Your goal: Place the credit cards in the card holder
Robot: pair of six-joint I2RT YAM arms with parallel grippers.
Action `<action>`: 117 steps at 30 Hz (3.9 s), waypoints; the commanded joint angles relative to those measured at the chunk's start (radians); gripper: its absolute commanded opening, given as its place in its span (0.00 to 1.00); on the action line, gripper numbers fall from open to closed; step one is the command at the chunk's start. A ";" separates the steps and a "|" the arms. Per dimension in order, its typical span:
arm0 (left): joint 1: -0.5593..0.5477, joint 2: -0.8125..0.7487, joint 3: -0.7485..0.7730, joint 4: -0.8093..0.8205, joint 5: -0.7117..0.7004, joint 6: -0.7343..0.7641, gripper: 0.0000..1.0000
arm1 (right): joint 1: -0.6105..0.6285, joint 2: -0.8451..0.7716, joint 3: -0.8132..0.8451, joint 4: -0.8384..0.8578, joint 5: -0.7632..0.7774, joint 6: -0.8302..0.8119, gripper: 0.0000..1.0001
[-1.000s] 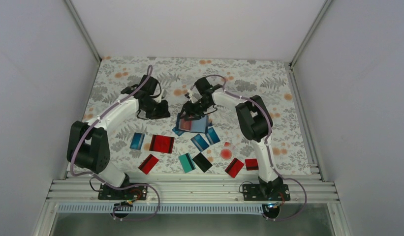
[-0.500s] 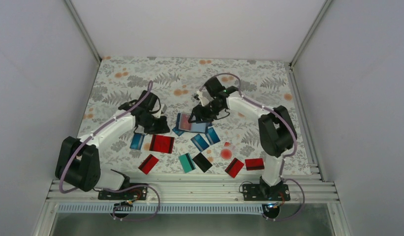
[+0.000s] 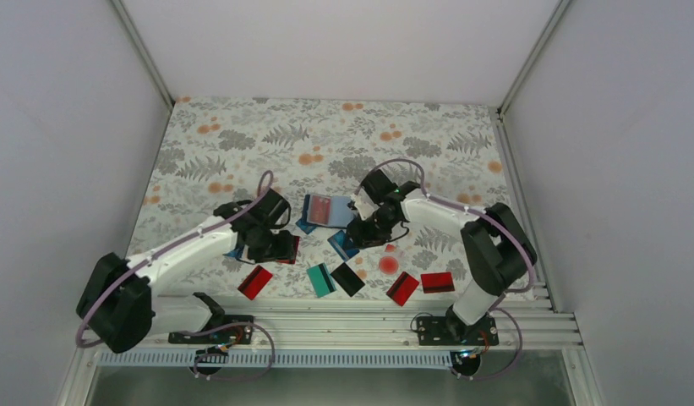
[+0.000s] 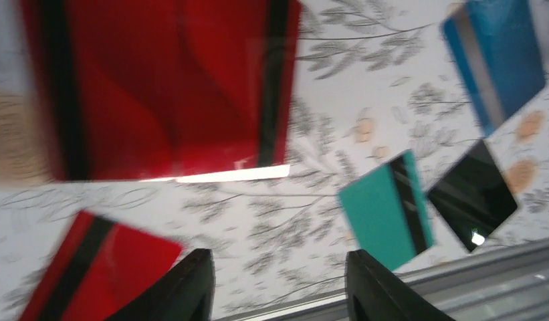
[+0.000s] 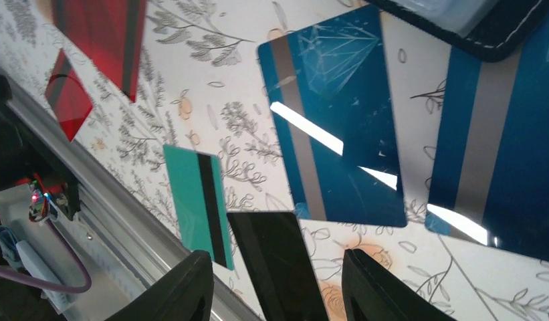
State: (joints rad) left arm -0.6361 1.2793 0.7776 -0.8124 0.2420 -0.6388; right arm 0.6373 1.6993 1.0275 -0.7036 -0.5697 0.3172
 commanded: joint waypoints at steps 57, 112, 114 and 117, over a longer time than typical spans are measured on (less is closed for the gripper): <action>-0.011 -0.790 -0.582 -0.100 -0.204 -1.097 0.62 | 0.404 0.704 0.672 0.176 -0.206 0.018 0.13; -0.012 -0.538 -0.023 -0.254 -0.499 -0.777 0.02 | 0.210 0.501 0.718 0.088 -0.230 0.042 0.18; -0.012 -0.469 0.081 -0.260 -0.539 -0.719 0.02 | 0.146 0.432 0.719 0.053 -0.177 0.070 0.27; -0.010 -0.375 0.224 -0.194 -0.578 -0.622 0.02 | 0.063 0.320 0.678 0.052 -0.134 0.173 0.36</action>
State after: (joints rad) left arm -0.6498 0.8116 0.8505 -1.0470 -0.2314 -1.4220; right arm 0.8097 2.2131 1.7081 -0.6239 -0.7795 0.3798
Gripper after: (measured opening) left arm 0.028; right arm 0.308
